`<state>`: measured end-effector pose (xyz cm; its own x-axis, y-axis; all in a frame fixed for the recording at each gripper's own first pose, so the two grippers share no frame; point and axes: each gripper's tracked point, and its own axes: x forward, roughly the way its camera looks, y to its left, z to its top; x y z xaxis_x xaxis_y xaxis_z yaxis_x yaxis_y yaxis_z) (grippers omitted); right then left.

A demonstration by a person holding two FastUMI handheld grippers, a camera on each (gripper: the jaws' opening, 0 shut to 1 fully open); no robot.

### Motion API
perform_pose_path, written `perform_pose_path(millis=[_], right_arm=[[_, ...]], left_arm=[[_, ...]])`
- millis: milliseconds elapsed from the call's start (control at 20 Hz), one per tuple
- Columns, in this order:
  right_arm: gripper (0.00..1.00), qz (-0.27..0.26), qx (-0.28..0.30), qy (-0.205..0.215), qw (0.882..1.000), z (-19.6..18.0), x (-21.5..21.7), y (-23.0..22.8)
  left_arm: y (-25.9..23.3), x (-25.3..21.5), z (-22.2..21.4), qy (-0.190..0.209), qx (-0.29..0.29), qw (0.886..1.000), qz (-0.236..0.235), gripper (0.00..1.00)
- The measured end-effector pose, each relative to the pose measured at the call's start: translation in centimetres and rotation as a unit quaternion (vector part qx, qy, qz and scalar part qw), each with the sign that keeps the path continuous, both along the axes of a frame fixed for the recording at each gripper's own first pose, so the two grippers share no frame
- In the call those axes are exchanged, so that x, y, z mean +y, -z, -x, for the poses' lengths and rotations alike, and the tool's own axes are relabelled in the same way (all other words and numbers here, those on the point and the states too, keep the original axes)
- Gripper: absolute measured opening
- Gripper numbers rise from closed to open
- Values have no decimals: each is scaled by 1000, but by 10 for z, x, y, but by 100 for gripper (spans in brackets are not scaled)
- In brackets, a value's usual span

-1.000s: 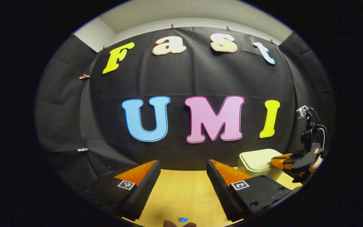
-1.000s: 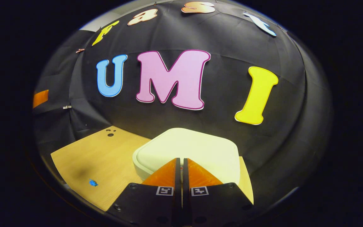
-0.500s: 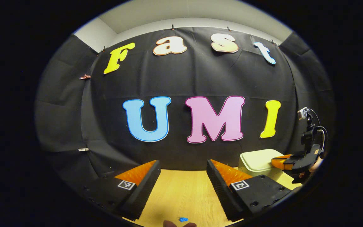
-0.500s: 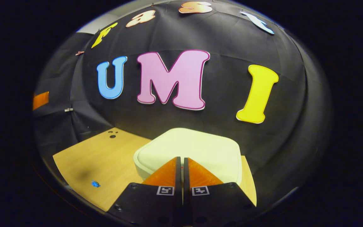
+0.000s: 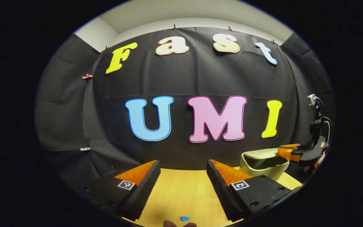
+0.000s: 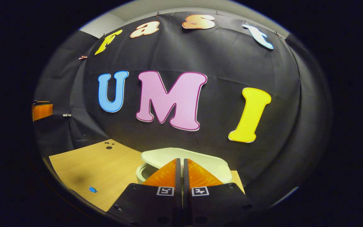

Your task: Press the lid of the desktop garbage bin to open it, pick up the crumpled paper on the desktop and throw it into the bin, then pick up the pop can on the desktop and drop it into the bin, and finally close the garbage bin lid.

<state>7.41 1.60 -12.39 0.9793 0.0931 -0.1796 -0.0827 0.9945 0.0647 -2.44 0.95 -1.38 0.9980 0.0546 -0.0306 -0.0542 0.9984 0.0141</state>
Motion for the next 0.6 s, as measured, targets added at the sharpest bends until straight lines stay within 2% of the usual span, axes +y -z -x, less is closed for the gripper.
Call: perform_pose_path(millis=[350,550,600], right_arm=[[6,5,-33,11,999,4,-7,-26],[20,2,-46,2,999,11,-4,-35],[28,0,-46,-2,999,12,-2,-35]], left_arm=[[2,-1,1,1,3,1000,-3,95],[5,-3,3,2,5,1000,-4,95],[6,-3,3,3,6,1000,-4,95]])
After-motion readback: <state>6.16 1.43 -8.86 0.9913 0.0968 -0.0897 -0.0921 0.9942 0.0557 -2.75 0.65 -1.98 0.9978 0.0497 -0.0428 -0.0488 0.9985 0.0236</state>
